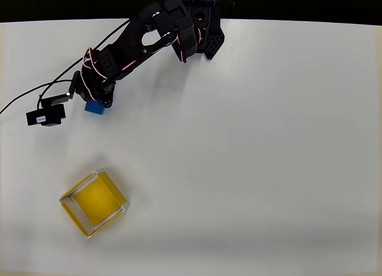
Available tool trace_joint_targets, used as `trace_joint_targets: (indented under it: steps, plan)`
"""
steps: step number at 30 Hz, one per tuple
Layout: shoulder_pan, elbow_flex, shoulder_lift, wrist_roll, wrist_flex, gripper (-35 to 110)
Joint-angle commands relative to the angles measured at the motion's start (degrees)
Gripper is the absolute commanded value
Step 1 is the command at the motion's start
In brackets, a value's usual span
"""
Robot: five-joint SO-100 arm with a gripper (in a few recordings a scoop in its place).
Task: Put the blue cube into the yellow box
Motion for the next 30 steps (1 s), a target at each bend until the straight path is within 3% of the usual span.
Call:
trace_joint_targets:
  steps: [1,13,30]
  plan:
    - [-2.46,-2.64,10.81,2.02,-4.66,19]
    - [-11.34,-16.35,9.93,12.48,-17.49,19]
    - [-18.37,-45.97,-11.25,25.58,-20.21,19]
